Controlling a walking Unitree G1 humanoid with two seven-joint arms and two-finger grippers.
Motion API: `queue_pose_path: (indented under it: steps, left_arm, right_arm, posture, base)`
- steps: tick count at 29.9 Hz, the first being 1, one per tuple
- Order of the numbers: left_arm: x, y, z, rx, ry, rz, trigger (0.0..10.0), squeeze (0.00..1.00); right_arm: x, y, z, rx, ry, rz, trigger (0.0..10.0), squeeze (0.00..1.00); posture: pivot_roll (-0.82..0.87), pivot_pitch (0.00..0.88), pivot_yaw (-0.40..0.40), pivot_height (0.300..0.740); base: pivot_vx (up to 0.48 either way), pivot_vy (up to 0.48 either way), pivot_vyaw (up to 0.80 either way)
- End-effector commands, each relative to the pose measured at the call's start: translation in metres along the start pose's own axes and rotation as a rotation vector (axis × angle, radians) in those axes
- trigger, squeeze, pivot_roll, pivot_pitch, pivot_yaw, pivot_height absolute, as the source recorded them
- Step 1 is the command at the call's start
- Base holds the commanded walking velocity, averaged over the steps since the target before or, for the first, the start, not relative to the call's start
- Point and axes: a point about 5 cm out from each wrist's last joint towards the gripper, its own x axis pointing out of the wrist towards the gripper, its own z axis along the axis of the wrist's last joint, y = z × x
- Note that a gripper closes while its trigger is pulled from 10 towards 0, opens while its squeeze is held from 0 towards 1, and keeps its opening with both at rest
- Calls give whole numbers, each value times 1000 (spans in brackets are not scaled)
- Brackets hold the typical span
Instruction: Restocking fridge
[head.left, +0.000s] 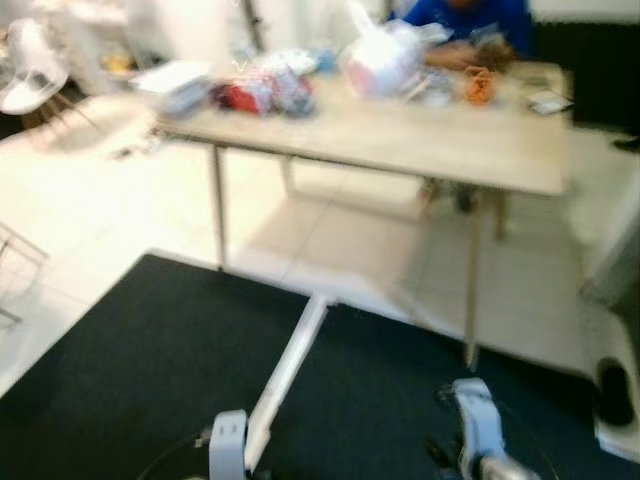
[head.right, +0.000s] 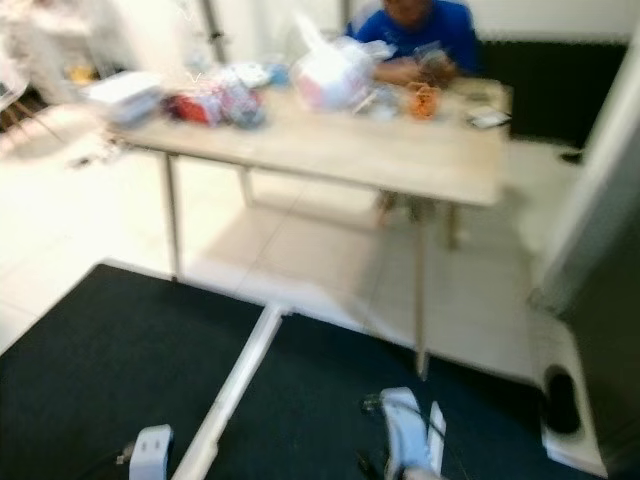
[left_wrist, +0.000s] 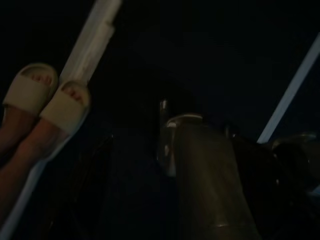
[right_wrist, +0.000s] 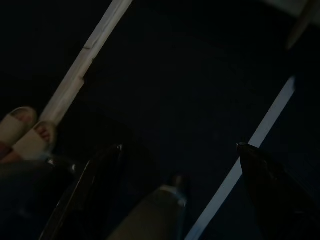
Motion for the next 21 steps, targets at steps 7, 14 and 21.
queue_pose_path:
  steps: [7, 14, 21]
  left_arm:
    - [-2, 8, 2, -35, -22, 30, 10000, 0]
    - [-2, 5, -1, -40, -11, -2, 10000, 0]
    - [-2, 5, -3, -23, 5, -10, 10000, 0]
  right_arm:
    - [-2, -6, -7, 30, 16, -37, 10000, 0]
    - [-3, -4, -14, 27, 35, -37, 10000, 0]
    - [-3, -1, -19, 14, 52, -30, 10000, 0]
  posture:
    - [-42, 0, 24, 740]
    - [-44, 0, 25, 740]
    - [-44, 0, 23, 740]
  base:
    - [0, 0, 343]
    - [0, 0, 0]
    - [0, 0, 0]
